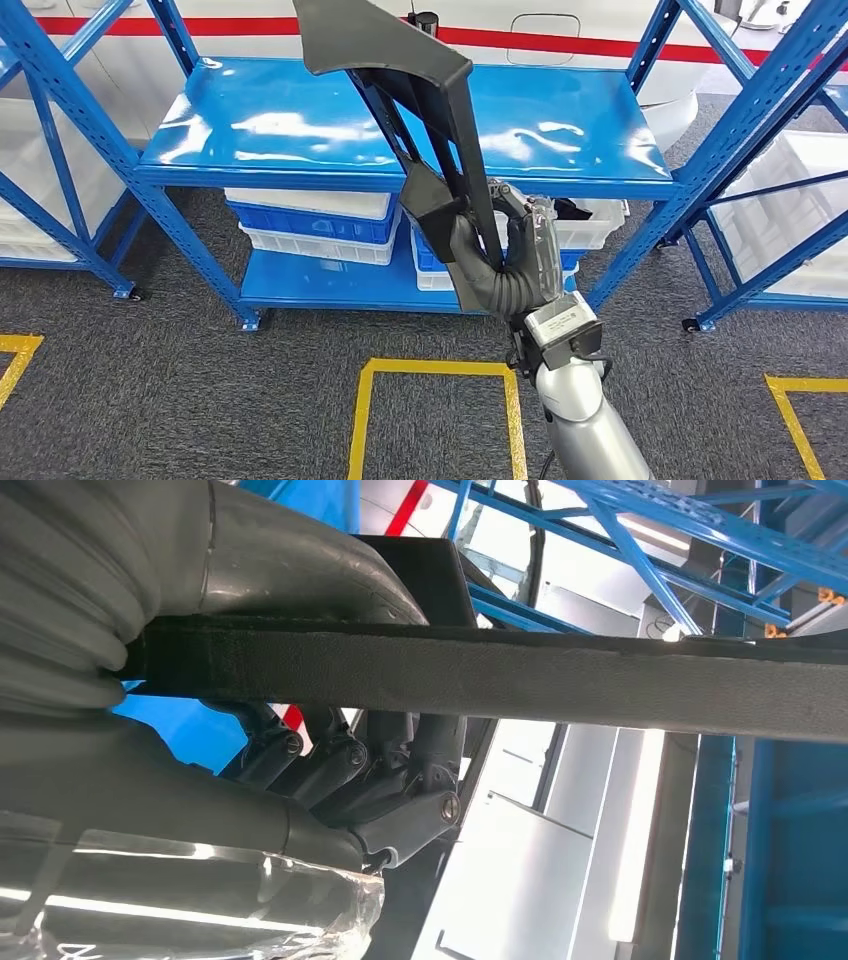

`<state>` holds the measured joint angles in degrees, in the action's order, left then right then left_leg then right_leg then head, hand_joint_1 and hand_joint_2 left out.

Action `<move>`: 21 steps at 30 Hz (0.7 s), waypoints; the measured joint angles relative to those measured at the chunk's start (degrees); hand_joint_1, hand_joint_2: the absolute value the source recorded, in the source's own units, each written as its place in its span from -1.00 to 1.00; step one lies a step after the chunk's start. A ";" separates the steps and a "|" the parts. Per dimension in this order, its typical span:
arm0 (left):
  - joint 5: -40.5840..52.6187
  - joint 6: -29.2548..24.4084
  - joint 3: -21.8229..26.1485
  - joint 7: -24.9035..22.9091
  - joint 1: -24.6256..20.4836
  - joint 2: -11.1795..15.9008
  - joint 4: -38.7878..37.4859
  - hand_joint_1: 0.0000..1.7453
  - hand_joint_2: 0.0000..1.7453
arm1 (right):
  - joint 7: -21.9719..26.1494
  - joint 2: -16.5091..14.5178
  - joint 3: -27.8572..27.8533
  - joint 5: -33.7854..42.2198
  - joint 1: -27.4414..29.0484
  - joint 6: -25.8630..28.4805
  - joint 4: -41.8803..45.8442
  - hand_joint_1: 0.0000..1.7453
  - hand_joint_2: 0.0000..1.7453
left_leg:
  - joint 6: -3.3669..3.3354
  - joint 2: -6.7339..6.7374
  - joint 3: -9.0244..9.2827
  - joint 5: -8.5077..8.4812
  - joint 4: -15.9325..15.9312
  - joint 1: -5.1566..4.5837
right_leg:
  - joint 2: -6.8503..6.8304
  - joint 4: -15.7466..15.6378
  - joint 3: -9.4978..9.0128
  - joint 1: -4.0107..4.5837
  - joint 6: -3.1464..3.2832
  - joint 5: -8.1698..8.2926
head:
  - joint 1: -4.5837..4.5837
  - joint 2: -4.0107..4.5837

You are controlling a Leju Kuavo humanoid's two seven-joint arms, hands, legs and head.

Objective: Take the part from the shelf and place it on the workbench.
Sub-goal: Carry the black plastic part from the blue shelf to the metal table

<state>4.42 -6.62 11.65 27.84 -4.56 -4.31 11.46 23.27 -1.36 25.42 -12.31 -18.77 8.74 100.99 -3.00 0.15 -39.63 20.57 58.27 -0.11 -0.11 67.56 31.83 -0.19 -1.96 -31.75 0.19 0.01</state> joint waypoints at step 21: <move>2.75 -0.21 -0.03 -0.54 -0.44 -0.12 0.44 -1.00 1.00 | 0.67 -0.66 -1.02 -2.54 2.06 0.44 0.99 1.00 1.00 | 1.97 -0.43 10.95 9.03 -1.17 1.15 | -0.53 -10.42 4.93 -0.17 0.04 10.55 | 0.50 0.01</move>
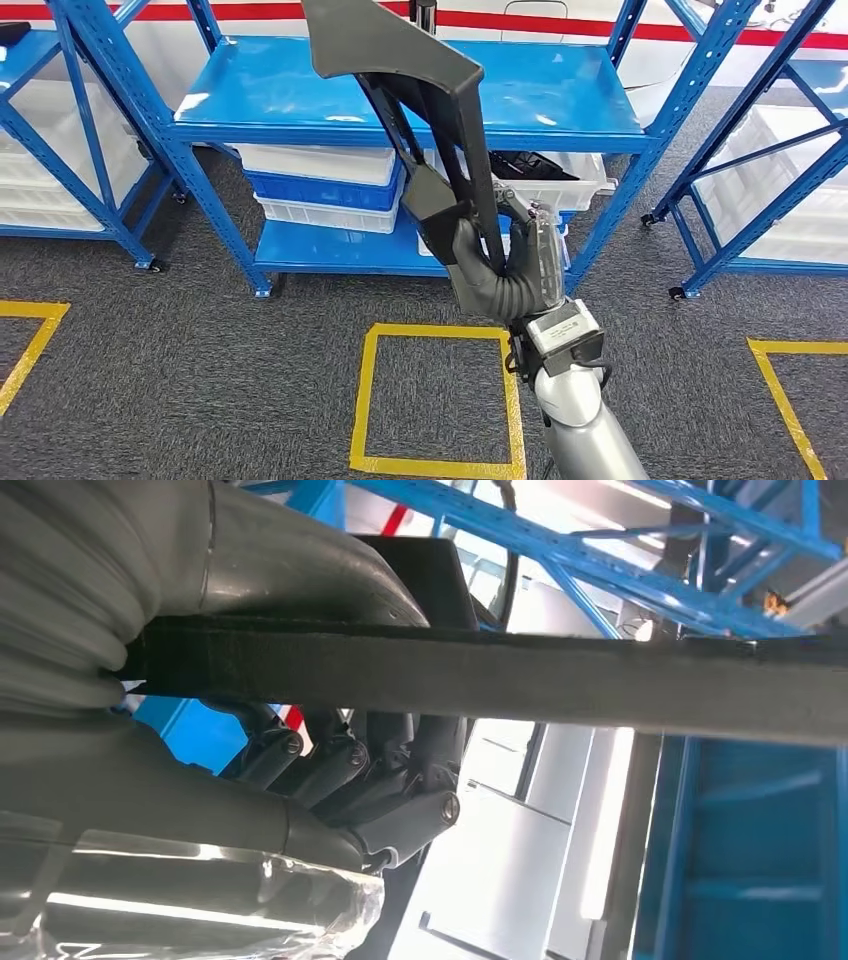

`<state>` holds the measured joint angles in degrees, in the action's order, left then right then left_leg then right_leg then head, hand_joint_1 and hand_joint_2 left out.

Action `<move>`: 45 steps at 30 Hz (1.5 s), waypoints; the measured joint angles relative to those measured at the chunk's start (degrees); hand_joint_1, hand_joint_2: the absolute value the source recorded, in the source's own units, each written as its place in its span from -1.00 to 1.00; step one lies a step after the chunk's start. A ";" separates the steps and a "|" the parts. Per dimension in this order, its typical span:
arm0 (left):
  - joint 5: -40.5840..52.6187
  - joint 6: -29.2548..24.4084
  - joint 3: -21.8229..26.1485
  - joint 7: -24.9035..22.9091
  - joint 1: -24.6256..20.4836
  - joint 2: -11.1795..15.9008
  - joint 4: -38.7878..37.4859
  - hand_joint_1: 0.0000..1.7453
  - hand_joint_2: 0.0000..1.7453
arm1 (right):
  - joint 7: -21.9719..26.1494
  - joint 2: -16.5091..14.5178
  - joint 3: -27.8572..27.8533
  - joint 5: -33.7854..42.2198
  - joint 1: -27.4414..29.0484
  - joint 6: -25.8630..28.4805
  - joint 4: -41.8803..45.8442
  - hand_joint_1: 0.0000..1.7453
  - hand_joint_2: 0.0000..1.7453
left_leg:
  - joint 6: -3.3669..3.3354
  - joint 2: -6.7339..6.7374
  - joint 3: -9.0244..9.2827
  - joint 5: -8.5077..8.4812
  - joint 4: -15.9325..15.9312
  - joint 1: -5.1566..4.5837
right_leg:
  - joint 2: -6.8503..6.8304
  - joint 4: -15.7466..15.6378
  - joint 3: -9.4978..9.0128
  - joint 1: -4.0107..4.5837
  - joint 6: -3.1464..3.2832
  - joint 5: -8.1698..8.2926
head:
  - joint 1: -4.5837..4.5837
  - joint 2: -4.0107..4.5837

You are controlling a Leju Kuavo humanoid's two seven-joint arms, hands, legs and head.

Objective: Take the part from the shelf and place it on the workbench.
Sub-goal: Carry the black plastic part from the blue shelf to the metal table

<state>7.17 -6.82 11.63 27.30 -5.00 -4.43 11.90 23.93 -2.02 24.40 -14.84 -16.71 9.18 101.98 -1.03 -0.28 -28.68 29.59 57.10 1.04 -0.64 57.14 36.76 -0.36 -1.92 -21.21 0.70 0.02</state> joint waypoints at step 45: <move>2.00 0.20 0.19 0.45 0.95 0.50 -0.07 -1.00 1.00 | 3.15 2.15 1.30 -1.85 4.25 1.86 3.90 1.00 1.00 | 0.50 -5.37 -6.79 -5.85 0.80 -0.03 | 2.68 0.50 -5.46 -0.76 0.38 -6.44 | -0.72 0.00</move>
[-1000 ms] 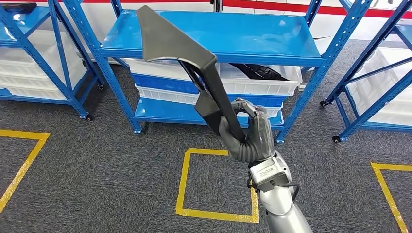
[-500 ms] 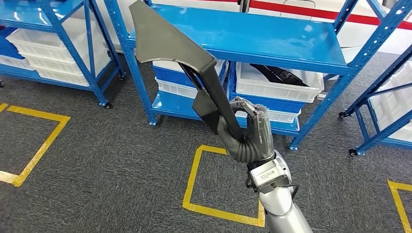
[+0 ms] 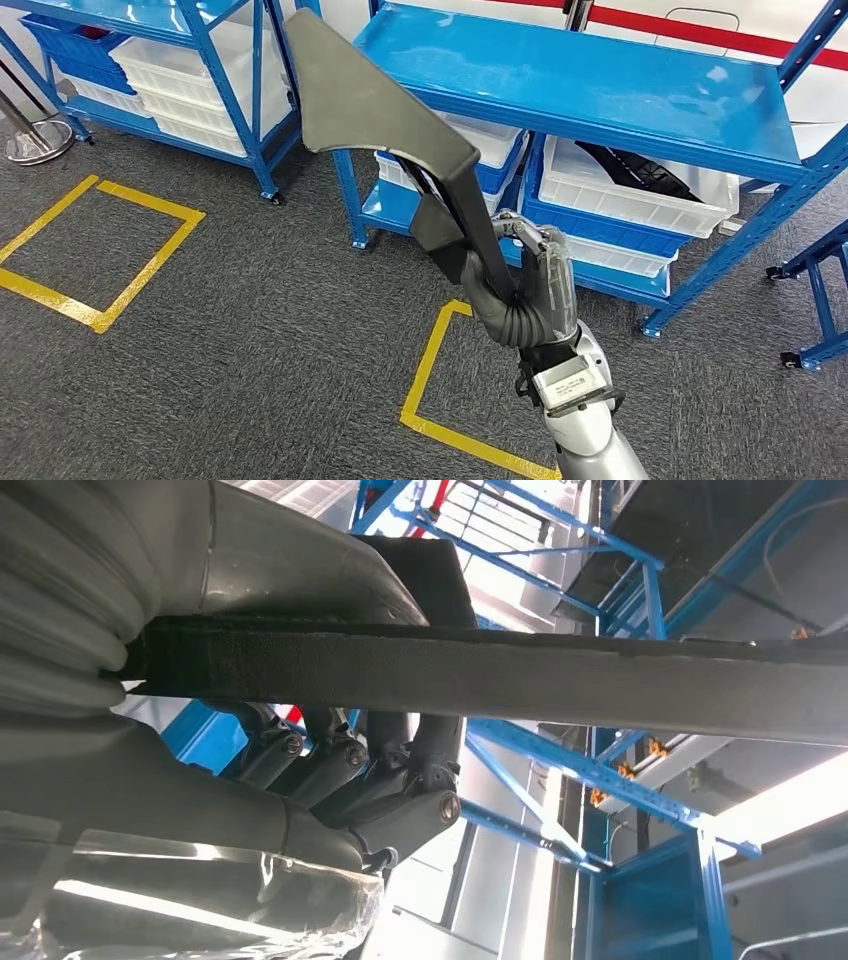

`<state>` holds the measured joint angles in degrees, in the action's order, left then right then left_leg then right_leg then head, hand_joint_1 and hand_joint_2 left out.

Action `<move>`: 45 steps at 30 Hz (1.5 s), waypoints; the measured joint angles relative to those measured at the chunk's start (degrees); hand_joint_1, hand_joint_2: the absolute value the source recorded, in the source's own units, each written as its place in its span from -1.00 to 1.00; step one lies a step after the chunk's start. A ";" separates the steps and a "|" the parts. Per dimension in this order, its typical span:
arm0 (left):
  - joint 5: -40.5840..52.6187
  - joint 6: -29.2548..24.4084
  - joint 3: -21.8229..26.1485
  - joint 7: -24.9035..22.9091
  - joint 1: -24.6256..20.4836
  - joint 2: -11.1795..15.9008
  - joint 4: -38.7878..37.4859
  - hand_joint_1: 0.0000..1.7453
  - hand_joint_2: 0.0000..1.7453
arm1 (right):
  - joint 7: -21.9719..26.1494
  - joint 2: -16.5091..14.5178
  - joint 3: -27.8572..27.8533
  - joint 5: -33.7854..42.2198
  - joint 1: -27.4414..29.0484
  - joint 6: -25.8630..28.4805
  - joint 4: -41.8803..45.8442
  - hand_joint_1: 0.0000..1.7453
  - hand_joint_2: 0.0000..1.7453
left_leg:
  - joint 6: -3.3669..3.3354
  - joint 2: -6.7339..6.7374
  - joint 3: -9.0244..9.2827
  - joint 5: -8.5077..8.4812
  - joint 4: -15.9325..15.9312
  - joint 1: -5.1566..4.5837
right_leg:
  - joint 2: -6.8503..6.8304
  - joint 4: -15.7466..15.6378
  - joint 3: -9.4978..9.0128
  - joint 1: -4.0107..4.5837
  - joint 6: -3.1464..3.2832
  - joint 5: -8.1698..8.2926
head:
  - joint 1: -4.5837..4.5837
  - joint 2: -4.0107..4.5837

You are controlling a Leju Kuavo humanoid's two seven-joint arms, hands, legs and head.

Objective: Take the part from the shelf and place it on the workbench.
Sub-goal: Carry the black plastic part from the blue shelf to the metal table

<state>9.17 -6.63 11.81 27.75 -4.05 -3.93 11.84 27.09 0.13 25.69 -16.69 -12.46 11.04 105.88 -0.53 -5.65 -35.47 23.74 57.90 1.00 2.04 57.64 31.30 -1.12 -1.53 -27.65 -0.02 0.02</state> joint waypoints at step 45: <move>-0.64 -1.21 3.34 0.97 -0.04 1.11 0.68 -1.00 1.00 | 5.50 0.48 -9.61 4.86 8.61 -2.98 4.65 1.00 1.00 | -1.14 9.04 1.34 2.54 0.81 -1.27 | -7.86 -0.06 0.20 1.60 1.69 0.07 | 0.80 0.00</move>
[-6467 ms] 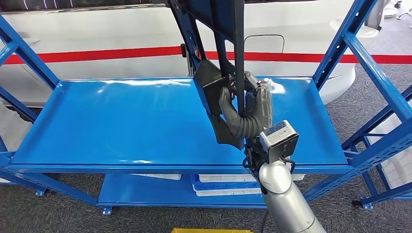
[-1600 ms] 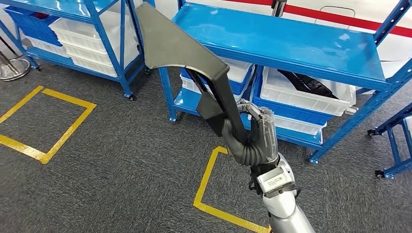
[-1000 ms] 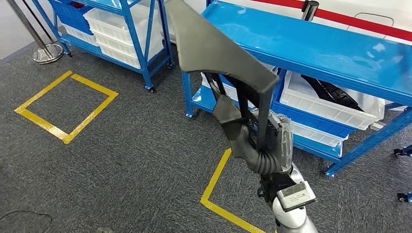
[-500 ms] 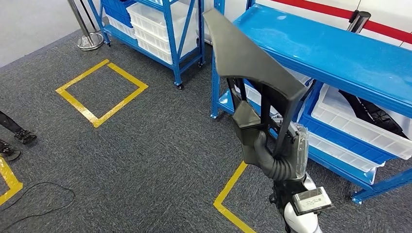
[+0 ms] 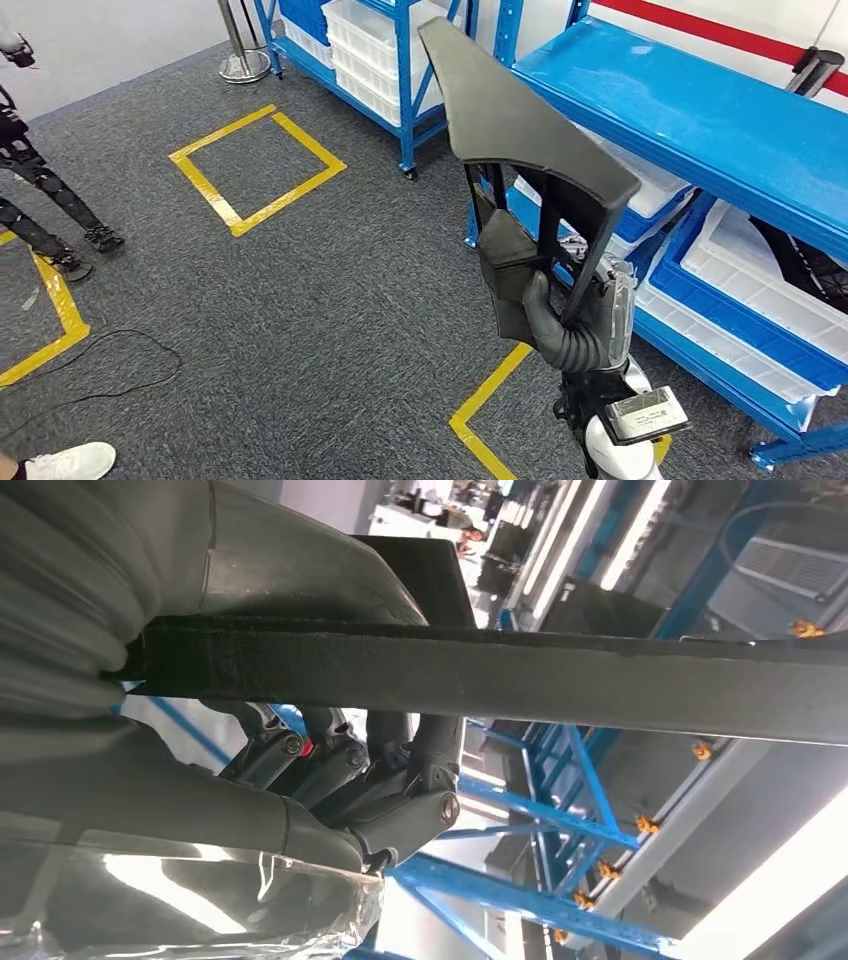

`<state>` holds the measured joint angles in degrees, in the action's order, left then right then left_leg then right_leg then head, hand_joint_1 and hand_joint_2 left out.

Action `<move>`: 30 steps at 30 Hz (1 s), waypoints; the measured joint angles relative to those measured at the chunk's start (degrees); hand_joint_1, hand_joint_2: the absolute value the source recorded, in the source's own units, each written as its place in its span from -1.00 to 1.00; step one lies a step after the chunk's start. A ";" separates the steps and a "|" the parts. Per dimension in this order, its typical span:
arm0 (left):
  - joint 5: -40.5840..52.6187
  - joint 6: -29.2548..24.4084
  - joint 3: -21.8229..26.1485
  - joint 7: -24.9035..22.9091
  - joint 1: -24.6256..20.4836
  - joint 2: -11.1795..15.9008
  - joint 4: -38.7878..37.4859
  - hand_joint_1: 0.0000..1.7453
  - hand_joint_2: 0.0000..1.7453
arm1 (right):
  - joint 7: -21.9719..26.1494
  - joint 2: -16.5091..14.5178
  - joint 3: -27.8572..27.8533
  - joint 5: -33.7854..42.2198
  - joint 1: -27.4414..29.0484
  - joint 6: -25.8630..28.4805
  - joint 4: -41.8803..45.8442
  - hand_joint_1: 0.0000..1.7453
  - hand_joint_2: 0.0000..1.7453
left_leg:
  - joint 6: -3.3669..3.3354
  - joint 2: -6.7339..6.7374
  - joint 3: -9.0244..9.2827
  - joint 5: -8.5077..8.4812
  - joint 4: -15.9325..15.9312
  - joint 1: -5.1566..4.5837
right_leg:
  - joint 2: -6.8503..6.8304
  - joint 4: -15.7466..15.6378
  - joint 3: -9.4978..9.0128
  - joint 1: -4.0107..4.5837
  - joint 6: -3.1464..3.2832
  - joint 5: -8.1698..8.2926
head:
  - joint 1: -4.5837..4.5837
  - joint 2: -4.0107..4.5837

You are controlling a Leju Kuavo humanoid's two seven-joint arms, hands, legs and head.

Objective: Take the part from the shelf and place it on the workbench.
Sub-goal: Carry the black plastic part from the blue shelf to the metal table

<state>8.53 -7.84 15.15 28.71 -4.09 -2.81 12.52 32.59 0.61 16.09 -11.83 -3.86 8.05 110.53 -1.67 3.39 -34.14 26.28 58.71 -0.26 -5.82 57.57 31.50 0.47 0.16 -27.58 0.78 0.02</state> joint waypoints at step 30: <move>3.60 -0.66 -0.05 -1.62 0.89 1.12 -0.55 -1.00 1.00 | 7.17 0.92 -2.99 3.82 9.73 2.27 0.45 1.00 1.00 | 0.44 0.24 -1.41 -0.33 1.99 0.19 | 0.29 -0.19 -1.71 -0.16 0.42 -1.55 | 0.17 0.00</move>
<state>12.13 -8.50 15.10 27.09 -3.19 -1.69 11.97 39.76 1.53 13.10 -8.01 5.87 10.32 110.98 -1.23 3.63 -35.54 25.96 60.70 -0.07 -5.53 57.39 29.78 0.32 0.58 -29.13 0.95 0.02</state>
